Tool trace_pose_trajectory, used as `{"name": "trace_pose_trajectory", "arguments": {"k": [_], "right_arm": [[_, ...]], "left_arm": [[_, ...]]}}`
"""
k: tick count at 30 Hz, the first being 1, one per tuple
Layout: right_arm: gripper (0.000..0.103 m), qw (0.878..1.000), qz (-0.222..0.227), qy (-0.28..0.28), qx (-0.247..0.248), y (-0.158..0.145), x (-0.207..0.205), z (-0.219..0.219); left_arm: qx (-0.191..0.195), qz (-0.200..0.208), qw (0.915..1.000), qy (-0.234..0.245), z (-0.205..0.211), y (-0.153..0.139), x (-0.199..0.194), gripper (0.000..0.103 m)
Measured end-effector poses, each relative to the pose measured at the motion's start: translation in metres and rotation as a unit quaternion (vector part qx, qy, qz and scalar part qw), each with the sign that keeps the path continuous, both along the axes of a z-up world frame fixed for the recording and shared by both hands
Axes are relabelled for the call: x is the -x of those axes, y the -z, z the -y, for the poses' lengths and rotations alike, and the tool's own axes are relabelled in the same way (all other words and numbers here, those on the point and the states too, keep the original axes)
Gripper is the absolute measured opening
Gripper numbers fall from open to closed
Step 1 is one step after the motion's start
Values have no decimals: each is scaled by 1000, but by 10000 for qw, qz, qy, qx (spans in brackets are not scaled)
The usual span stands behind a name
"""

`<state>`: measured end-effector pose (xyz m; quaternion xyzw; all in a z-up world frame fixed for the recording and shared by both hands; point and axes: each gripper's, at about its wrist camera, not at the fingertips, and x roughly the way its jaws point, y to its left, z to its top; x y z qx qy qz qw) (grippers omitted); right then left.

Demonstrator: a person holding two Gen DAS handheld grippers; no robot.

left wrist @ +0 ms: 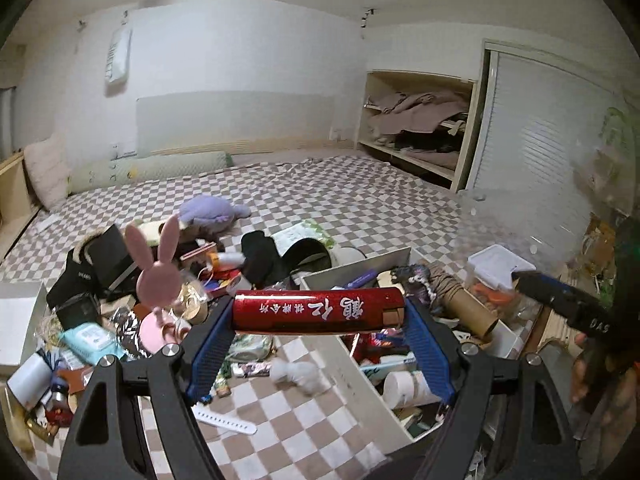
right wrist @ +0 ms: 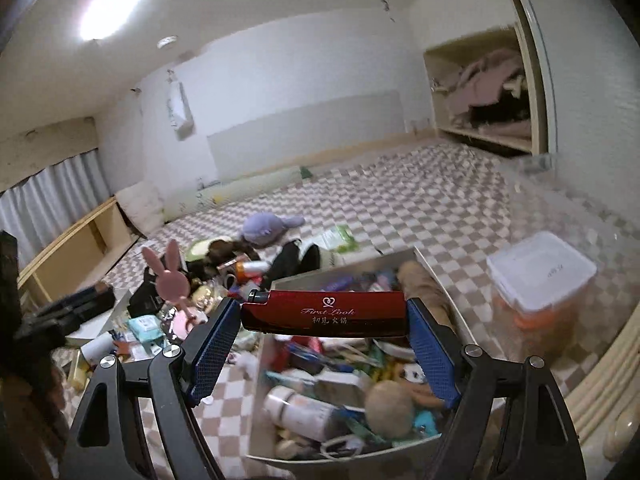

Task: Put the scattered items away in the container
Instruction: 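Lift both red tubes and carry them toward the white SHOES box, then lower both red tubes into the box and open both tools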

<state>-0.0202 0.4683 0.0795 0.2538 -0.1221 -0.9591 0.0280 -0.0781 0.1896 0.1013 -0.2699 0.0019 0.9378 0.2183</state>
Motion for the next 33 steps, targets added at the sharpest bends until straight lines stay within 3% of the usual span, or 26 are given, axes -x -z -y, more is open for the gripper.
{"name": "trace_pose_trajectory", "arguments": {"k": [7, 12, 20, 28, 33], "right_arm": [[83, 9991, 298, -169, 254, 3, 29, -22], [83, 9982, 392, -422, -159, -3, 66, -13], [83, 9915, 755, -1008, -317, 4, 134, 2], [83, 9758, 1713, -1337, -225, 46, 198, 7], [83, 9585, 2292, -1547, -691, 70, 221, 9]], "left_arm": [[27, 13, 9999, 126, -25, -6, 15, 82], [30, 44, 9997, 221, -40, -2, 24, 82], [92, 258, 9993, 238, -49, 18, 47, 82], [94, 470, 9984, 296, -62, 34, 71, 82], [153, 542, 9977, 375, -72, 42, 79, 82]]}}
